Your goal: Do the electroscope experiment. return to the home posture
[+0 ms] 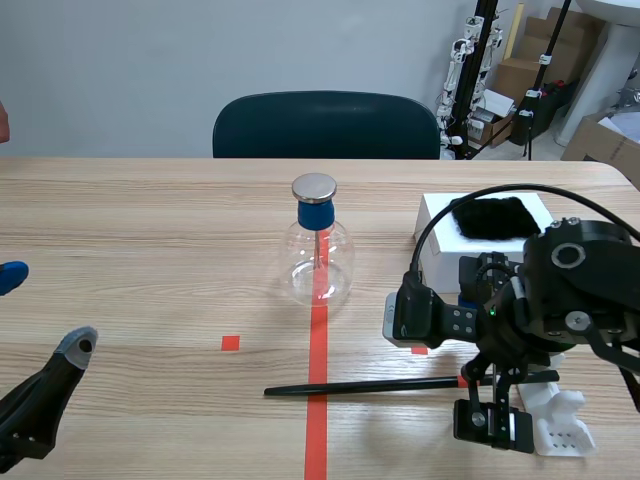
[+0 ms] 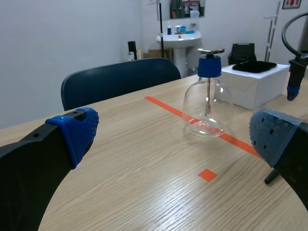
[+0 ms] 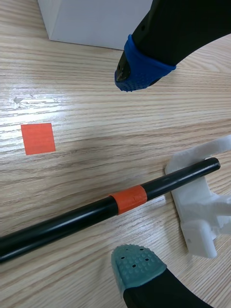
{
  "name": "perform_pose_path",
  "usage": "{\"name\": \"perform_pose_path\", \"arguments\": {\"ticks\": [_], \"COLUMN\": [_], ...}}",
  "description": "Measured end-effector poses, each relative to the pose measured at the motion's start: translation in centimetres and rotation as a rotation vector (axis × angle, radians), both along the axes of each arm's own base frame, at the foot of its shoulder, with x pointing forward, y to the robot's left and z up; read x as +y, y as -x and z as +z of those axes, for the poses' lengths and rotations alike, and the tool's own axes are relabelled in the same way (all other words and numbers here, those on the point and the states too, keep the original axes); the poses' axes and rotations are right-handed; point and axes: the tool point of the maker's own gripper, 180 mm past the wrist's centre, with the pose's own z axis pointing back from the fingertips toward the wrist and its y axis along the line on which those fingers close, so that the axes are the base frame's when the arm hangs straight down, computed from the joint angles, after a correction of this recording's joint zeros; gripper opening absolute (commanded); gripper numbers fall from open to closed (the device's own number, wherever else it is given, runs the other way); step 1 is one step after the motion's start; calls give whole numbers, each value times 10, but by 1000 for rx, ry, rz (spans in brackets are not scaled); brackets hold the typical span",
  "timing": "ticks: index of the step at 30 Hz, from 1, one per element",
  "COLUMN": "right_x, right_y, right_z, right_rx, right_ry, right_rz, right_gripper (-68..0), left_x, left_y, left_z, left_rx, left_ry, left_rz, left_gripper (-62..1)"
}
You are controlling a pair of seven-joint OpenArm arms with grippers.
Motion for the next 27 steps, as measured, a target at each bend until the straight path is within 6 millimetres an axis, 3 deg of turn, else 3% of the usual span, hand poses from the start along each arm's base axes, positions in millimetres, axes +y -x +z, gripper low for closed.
{"name": "perform_pose_path", "arguments": {"ticks": [11,23,27], "right_x": [0,0,4], "right_y": [0,0,-1], "right_z": [0,0,8], "right_rx": [0,0,-21], "right_ry": [0,0,-12], "right_rz": [0,0,20], "right_gripper": [-1,-2,-1], "left_x": [-18,-57,-67], "left_y": [8,34,41], "left_z": [26,60,65], "left_rx": [22,31,37], "left_ry": [-16,-79,-110], "left_rz": [9,-68,-69], "left_gripper": [14,14,14]}}
